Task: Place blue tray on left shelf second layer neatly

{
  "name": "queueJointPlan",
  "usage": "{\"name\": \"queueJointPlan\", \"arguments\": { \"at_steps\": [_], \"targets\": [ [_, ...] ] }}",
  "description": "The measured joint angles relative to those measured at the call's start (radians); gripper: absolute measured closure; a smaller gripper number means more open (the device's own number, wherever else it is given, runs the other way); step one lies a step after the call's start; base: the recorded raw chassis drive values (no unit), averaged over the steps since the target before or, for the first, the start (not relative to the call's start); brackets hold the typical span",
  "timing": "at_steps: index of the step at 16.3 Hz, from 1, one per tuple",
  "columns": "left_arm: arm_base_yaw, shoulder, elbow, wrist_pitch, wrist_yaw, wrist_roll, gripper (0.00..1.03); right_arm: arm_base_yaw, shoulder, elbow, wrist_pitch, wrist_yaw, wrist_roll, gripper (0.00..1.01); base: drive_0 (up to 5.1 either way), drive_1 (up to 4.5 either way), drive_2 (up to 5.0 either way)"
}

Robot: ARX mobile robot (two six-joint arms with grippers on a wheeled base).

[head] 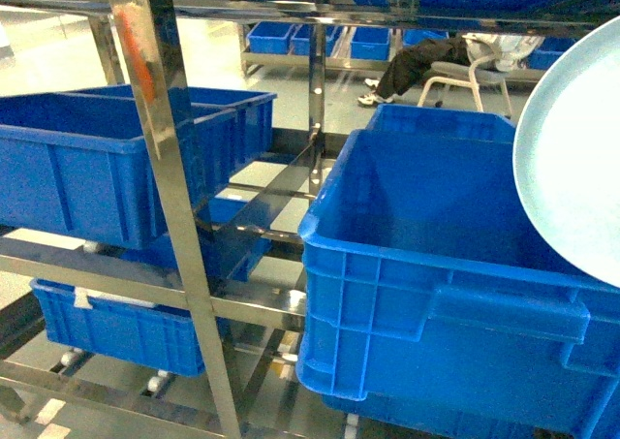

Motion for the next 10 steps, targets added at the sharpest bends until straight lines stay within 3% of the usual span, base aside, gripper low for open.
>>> {"name": "queueJointPlan", "arguments": {
  "at_steps": [5,6,10],
  "targets": [
    [0.000,0.000,0.000,-0.001,0.000,0.000,0.05,-0.005,0.000,0.003,-0.021,-0.002,0.008,0.99,0.0,0.00,0.0],
    [0.000,0.000,0.000,-0.001,0.000,0.000,0.05,-0.026,0.018,0.019,-0.069,-0.034,0.050,0.99,0.0,0.00,0.0],
    [0.000,0.000,0.000,-0.001,0.000,0.000,0.05,-0.088,0.077,0.071,-0.124,-0.089,0.300,0.99,0.0,0.00,0.0]
  ]
}}
